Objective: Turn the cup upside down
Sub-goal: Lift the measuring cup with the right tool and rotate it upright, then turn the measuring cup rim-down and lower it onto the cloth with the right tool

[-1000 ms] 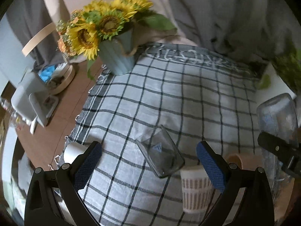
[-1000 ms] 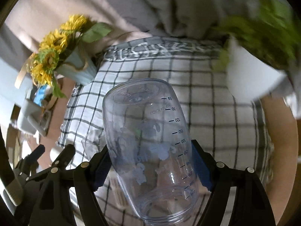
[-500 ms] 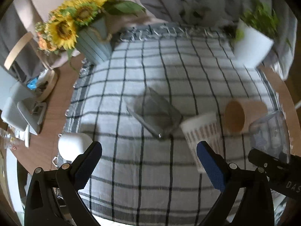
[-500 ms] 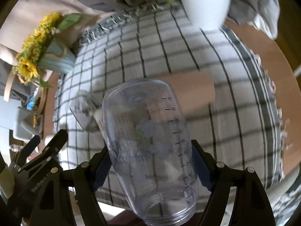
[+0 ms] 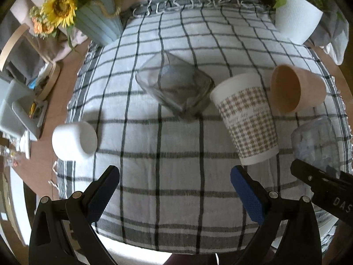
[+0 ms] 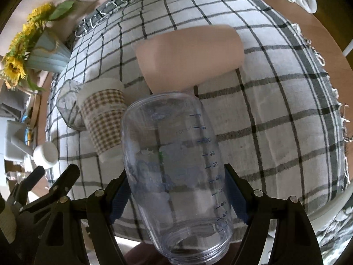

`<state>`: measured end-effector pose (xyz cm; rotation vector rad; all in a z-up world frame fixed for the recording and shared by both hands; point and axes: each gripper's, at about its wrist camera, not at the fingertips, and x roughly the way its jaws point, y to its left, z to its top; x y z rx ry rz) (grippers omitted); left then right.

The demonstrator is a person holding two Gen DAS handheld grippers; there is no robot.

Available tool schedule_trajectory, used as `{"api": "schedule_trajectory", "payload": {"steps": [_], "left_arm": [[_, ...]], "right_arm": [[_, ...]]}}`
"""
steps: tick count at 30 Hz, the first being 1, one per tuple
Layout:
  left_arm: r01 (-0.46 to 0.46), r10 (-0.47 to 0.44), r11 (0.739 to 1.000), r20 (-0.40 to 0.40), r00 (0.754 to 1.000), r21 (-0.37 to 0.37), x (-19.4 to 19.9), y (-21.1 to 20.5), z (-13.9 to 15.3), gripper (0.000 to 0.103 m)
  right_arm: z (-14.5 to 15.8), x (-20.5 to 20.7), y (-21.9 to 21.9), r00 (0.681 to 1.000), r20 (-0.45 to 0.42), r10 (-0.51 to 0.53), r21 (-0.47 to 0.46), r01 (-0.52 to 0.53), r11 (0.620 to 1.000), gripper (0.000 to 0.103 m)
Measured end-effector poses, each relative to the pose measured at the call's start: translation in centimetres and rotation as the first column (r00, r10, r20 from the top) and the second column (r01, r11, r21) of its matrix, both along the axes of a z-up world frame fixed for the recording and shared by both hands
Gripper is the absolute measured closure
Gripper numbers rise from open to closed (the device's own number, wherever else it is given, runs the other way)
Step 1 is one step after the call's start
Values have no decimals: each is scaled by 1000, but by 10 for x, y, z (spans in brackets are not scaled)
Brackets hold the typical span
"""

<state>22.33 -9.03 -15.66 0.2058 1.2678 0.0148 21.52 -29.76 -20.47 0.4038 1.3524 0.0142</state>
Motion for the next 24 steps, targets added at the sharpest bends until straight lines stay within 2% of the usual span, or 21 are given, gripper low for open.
{"api": "schedule_trajectory", "payload": {"steps": [11, 17, 24], "left_arm": [[-65, 64, 998, -15, 998, -2, -11, -10, -2, 0], [-107, 107, 994, -3, 994, 6, -18, -11, 3, 0], [-131, 131, 991, 38, 991, -11, -30, -17, 24, 0]], "right_arm": [[-22, 2, -8, 999, -14, 50, 37, -49, 998, 25], [-22, 4, -12, 997, -7, 81, 65, -81, 995, 24], [18, -12, -20, 989, 104, 106, 65, -113, 991, 21]]}}
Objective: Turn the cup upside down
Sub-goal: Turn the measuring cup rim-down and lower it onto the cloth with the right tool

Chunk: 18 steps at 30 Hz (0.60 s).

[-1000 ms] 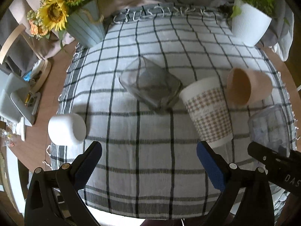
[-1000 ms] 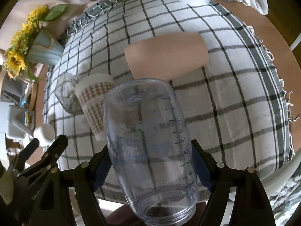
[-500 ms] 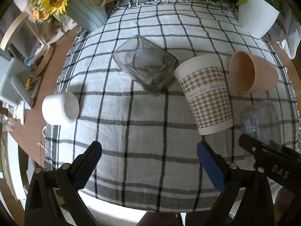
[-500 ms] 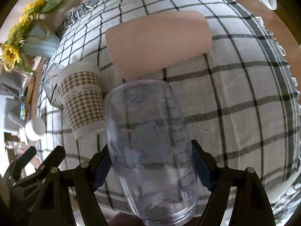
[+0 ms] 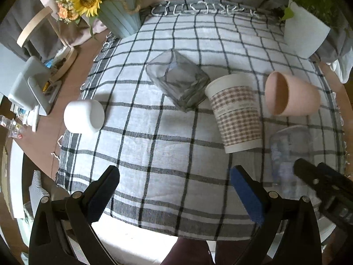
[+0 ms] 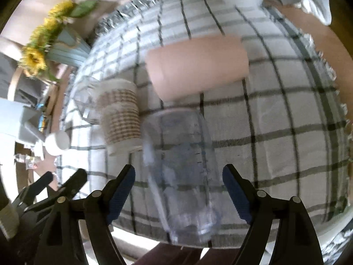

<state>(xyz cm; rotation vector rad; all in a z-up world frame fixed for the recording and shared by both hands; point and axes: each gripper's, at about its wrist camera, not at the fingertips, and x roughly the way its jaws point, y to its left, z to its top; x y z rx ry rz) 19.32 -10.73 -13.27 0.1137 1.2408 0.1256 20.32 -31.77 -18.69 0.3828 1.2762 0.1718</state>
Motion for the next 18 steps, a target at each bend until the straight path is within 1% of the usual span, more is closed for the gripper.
{"api": "schedule_trajectory", "payload": {"steps": [3, 7, 12, 15, 18], "left_arm": [[17, -17, 999, 0, 1000, -33, -3, -12, 7, 0], [46, -49, 995, -28, 998, -87, -1, -35, 8, 1], [93, -98, 990, -44, 994, -105, 3, -75, 6, 1], [109, -121, 984, -73, 990, -143, 9, -94, 2, 1], [96, -122, 976, -124, 985, -194, 17, -108, -8, 1]], "right_arm": [[22, -8, -13, 998, 65, -22, -20, 23, 1000, 21], [39, -10, -34, 991, 117, -60, -33, 65, 997, 20], [55, -18, -66, 977, 184, -106, -46, 116, 992, 20], [58, -24, -85, 972, 197, -128, -40, 138, 990, 20], [55, -27, -104, 969, 187, -160, -24, 168, 986, 20]]}}
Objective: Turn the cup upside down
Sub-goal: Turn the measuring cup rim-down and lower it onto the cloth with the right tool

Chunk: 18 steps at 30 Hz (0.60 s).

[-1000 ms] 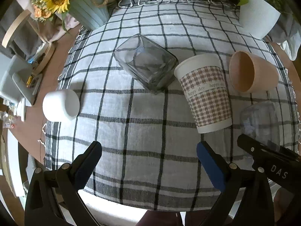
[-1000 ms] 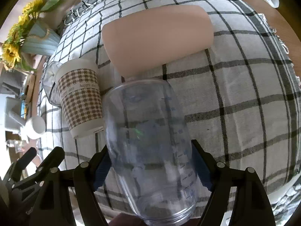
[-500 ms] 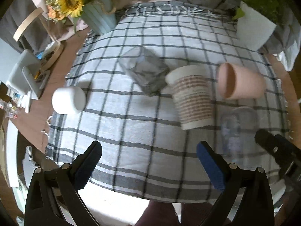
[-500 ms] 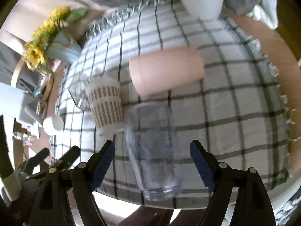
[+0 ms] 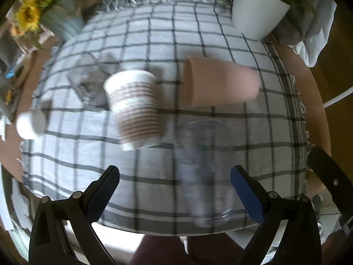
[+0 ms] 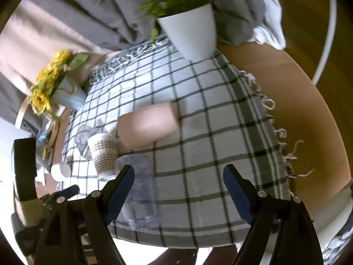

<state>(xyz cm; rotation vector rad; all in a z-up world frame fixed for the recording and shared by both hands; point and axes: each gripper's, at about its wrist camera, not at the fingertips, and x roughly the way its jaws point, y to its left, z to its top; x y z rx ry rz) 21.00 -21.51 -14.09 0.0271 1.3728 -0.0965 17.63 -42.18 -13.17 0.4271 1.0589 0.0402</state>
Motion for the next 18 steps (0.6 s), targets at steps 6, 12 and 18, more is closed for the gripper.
{"api": "schedule_trajectory", "payload": {"steps": [6, 12, 18], "left_arm": [[-56, 53, 997, -79, 995, -47, 14, -11, -19, 2], [-106, 96, 992, -145, 985, -66, 24, -20, -39, 9], [-136, 125, 989, -160, 979, -63, 30, -26, -50, 25]], "right_arm": [[-11, -1, -26, 999, -31, -43, 50, 45, 998, 20], [-16, 5, -33, 999, -34, -15, 64, 17, 998, 20], [-21, 9, -36, 999, -42, 8, 61, -6, 998, 20]]}}
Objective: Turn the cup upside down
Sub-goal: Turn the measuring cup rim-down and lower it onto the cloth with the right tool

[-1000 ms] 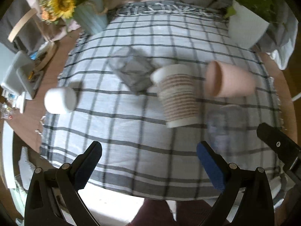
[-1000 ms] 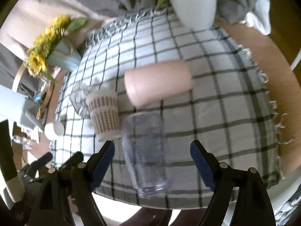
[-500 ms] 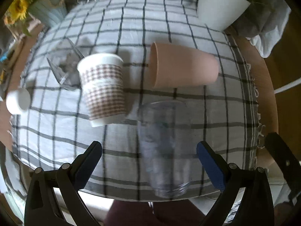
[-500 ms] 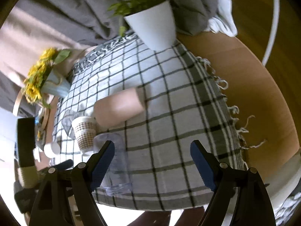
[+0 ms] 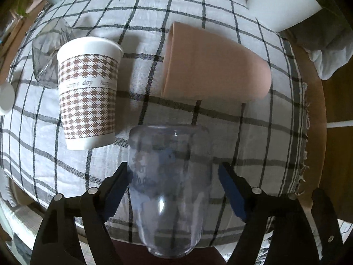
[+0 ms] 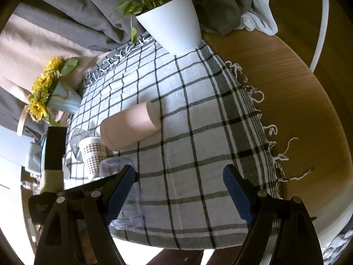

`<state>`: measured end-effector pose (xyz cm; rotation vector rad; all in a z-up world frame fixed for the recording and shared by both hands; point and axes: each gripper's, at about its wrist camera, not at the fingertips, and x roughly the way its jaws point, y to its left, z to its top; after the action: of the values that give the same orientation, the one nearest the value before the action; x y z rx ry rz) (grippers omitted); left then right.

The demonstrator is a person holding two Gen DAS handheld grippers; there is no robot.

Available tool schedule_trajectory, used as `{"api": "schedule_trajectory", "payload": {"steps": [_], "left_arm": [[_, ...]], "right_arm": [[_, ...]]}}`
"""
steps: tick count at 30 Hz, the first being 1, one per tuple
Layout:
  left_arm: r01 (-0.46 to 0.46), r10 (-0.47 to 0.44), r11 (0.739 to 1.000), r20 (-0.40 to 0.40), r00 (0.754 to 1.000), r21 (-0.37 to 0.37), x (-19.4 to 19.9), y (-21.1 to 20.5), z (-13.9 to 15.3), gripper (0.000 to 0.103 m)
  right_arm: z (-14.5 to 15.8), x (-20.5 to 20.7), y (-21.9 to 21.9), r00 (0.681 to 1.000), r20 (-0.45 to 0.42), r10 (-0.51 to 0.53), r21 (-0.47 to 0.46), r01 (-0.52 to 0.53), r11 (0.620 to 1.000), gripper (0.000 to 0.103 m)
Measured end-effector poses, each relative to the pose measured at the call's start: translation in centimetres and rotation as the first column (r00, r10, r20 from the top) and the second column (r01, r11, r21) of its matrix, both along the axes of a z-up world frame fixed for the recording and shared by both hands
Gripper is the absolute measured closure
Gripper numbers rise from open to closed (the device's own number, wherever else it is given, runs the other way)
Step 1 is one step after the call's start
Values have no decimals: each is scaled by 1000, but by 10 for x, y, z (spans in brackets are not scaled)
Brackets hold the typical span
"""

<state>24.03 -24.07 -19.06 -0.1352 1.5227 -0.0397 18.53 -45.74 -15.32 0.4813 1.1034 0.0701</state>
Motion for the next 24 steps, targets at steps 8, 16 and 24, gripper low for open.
{"api": "schedule_trajectory", "payload": {"steps": [8, 16, 24], "left_arm": [[-17, 17, 1000, 12, 1000, -10, -3, -5, 2, 31], [8, -5, 999, 103, 995, -31, -8, -6, 28, 31], [71, -60, 997, 242, 968, -36, -19, -8, 47, 31]], "right_arm": [[-3, 0, 1, 1000, -3, 20, -8, -20, 1000, 20], [8, -3, -6, 999, 36, -1, -10, 1, 1000, 20], [21, -12, -10, 997, 75, -24, -32, 26, 999, 20]]}}
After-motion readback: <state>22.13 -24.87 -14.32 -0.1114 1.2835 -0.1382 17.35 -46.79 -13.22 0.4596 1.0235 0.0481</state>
